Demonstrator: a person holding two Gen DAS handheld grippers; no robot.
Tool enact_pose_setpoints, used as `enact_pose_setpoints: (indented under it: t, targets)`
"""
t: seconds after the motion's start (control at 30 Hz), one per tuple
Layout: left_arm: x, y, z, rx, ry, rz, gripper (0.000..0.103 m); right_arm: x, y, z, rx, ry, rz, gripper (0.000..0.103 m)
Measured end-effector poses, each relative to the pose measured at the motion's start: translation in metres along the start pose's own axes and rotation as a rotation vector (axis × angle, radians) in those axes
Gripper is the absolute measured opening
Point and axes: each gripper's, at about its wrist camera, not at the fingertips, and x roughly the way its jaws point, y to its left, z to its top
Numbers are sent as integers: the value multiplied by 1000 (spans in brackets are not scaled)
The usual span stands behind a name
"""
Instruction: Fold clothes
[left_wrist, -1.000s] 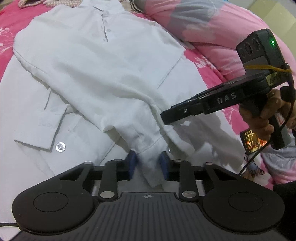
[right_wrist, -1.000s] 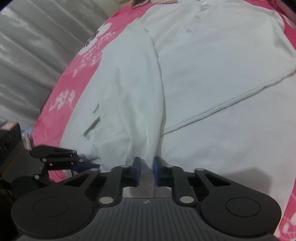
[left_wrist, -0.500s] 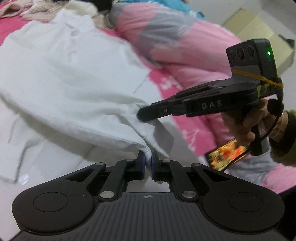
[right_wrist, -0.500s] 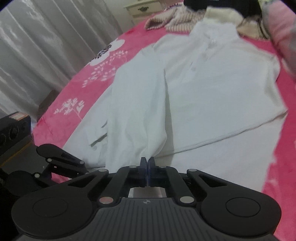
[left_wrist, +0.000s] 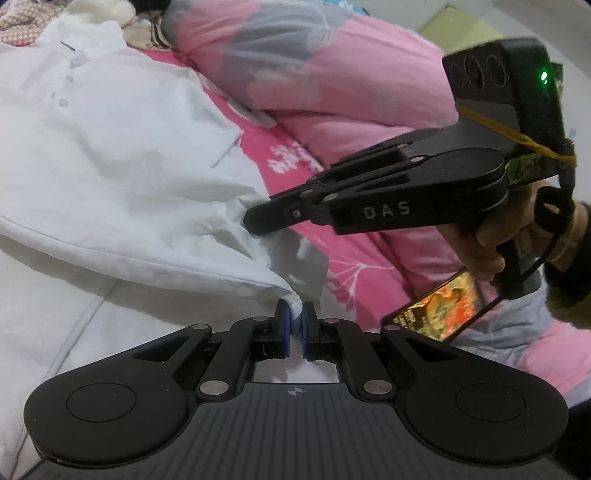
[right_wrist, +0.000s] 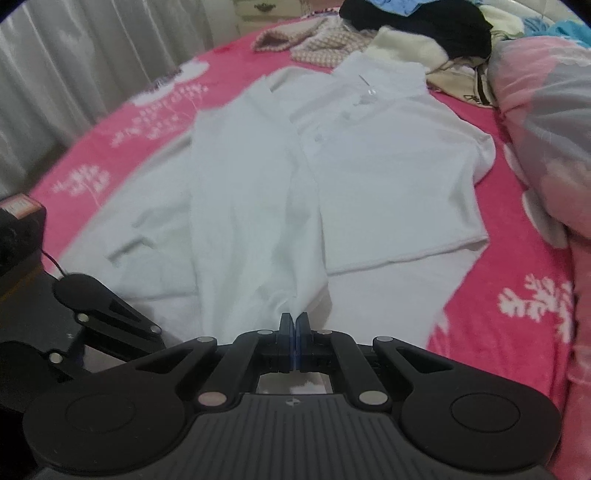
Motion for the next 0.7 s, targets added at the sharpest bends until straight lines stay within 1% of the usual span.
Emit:
enact_pose_setpoints:
  t: [0.1, 0.13, 0.17, 0.2, 0.23, 0.27, 0.3, 0.33, 0.37, 0.4, 0.43, 0.47, 0.5, 0.57, 0.6, 0.67, 0.7]
  targets:
    - [17, -3, -4, 39, 32, 30, 5, 15, 0, -6, -38, 32, -37, 2]
    - [25, -1, -4, 34, 60, 34, 6, 22, 1, -9, -56, 47, -58, 2]
    - [29, 1, -6, 20, 88, 43, 11, 29, 2, -12, -76, 61, -81, 2]
    - [34, 3, -9, 6, 115, 51, 26, 37, 2, -16, -84, 82, -102, 3]
    - [33, 4, -11, -7, 125, 44, 29, 44, 2, -19, -91, 105, -123, 5]
    - [28, 4, -11, -9, 121, 40, 35, 45, 0, -20, -83, 107, -127, 5]
    - [24, 4, -12, -10, 116, 38, 43, 44, -1, -21, -71, 102, -127, 6]
    - [14, 5, -11, -1, 102, 52, 48, 41, -3, -20, -60, 101, -131, 15]
    - [3, 5, -10, 9, 87, 65, 56, 35, -5, -18, -50, 91, -137, 28]
    - [-11, 7, -9, 22, 61, 77, 58, 29, -7, -15, -41, 78, -145, 31]
    - [-27, 11, -6, 39, 31, 93, 58, 22, -9, -11, -35, 62, -147, 32]
    - [-43, 15, -3, 55, 0, 111, 61, 15, -11, -7, -30, 46, -148, 32]
    - [-60, 21, 1, 62, -33, 143, 63, 8, -14, -2, -25, 29, -149, 32]
    - [-96, 40, 10, 71, -113, 245, 64, -1, -16, 15, -27, -12, -126, 32]
    - [-109, 51, 17, 71, -146, 307, 65, -1, -18, 24, -33, -26, -112, 32]
    - [-136, 81, 29, 56, -202, 467, 65, 3, -17, 50, -38, -51, -76, 32]
    - [-143, 97, 36, 45, -217, 544, 65, 6, -15, 61, -36, -60, -56, 32]
